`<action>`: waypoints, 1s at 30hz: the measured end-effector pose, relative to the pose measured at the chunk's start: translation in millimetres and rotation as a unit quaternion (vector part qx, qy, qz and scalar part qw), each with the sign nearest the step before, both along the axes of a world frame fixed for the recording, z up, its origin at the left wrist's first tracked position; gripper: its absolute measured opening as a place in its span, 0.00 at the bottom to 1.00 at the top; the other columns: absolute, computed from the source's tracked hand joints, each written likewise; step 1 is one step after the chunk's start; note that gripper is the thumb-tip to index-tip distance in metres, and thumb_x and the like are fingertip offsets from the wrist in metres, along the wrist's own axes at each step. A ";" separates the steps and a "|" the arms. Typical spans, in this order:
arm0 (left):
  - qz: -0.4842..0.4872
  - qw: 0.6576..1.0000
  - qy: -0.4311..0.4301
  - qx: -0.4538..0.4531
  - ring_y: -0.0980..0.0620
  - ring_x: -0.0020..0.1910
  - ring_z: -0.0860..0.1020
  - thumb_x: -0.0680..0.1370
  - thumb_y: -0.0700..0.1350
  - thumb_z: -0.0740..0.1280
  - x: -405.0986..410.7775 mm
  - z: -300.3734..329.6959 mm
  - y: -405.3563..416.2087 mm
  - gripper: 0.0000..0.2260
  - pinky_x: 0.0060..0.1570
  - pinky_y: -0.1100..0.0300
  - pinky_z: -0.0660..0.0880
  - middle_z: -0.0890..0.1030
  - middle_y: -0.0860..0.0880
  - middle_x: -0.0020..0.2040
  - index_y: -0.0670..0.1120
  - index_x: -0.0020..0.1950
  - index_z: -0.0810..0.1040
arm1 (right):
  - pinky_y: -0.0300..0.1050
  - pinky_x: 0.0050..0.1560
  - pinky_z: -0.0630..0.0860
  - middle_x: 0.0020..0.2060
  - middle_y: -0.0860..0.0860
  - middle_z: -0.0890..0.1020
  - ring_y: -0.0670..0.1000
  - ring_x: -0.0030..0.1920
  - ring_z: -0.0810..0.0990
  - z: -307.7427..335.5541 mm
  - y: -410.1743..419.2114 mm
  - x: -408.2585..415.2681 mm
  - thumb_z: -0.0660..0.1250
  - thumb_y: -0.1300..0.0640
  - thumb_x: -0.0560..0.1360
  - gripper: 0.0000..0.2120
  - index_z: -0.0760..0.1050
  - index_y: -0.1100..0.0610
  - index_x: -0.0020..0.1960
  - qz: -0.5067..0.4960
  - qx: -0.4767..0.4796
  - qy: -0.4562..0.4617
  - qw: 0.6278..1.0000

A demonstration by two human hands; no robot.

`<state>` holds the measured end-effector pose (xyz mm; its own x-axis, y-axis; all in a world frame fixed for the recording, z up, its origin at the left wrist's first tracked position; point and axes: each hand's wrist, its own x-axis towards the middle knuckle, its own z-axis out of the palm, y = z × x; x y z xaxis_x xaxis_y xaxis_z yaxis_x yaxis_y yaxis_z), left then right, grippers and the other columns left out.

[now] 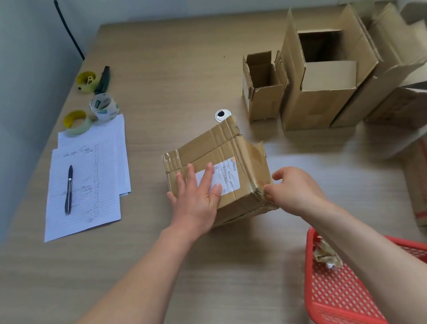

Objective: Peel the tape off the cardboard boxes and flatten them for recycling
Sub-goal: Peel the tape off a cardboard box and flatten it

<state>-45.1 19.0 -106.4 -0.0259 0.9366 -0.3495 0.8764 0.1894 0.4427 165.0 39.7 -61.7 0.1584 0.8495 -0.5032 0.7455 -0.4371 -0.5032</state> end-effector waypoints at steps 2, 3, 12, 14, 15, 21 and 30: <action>-0.006 1.000 0.025 0.000 0.42 0.79 0.37 0.84 0.60 0.46 10.5 -0.7 0.8 0.25 0.73 0.32 0.42 0.40 0.48 0.82 0.62 0.80 0.45 | 0.53 0.52 0.81 0.38 0.55 0.86 0.56 0.47 0.84 -2.3 2.4 8.0 0.68 0.59 0.70 0.10 0.79 0.61 0.49 -0.034 -0.015 0.037 0.999; -0.009 0.999 0.035 0.000 0.41 0.79 0.37 0.84 0.60 0.46 14.1 -0.7 1.2 0.25 0.73 0.32 0.42 0.40 0.48 0.82 0.62 0.80 0.46 | 0.51 0.48 0.82 0.35 0.55 0.85 0.54 0.42 0.84 -2.5 2.9 11.2 0.68 0.61 0.70 0.05 0.79 0.59 0.46 -0.055 -0.029 0.075 0.995; -0.012 0.999 0.052 -0.008 0.40 0.79 0.38 0.84 0.59 0.46 22.5 0.0 3.7 0.25 0.72 0.30 0.42 0.41 0.46 0.82 0.61 0.81 0.46 | 0.39 0.27 0.63 0.21 0.51 0.70 0.49 0.23 0.64 -26.4 5.2 14.4 0.65 0.68 0.68 0.12 0.81 0.64 0.50 -0.225 -0.141 0.263 0.928; -0.014 0.998 0.053 -0.008 0.40 0.79 0.38 0.84 0.59 0.46 23.9 0.3 3.8 0.24 0.72 0.30 0.42 0.41 0.46 0.82 0.61 0.81 0.46 | 0.41 0.29 0.64 0.23 0.53 0.72 0.50 0.25 0.66 -26.0 7.4 13.1 0.65 0.63 0.71 0.06 0.78 0.63 0.46 -0.201 -0.132 0.224 0.944; -0.014 0.998 0.054 -0.008 0.40 0.79 0.38 0.84 0.59 0.46 24.5 0.3 3.9 0.24 0.72 0.30 0.42 0.41 0.46 0.82 0.61 0.81 0.46 | 0.42 0.30 0.66 0.27 0.54 0.76 0.52 0.27 0.69 -25.3 9.1 11.9 0.64 0.59 0.72 0.06 0.77 0.61 0.45 -0.179 -0.120 0.195 0.957; -0.003 0.999 0.050 -0.005 0.41 0.79 0.38 0.84 0.59 0.46 21.3 -0.1 3.6 0.24 0.72 0.30 0.42 0.42 0.47 0.82 0.61 0.81 0.47 | 0.45 0.34 0.73 0.32 0.56 0.80 0.59 0.32 0.76 -17.7 15.8 10.1 0.61 0.46 0.76 0.16 0.71 0.59 0.38 -0.032 -0.087 0.042 0.995; 0.012 0.999 0.032 -0.002 0.42 0.80 0.40 0.85 0.58 0.46 10.8 -1.9 3.8 0.23 0.72 0.31 0.44 0.44 0.46 0.82 0.61 0.81 0.49 | 0.42 0.33 0.65 0.26 0.49 0.69 0.48 0.27 0.65 -19.4 13.6 10.7 0.66 0.52 0.79 0.13 0.72 0.54 0.36 -0.085 -0.159 0.255 0.950</action>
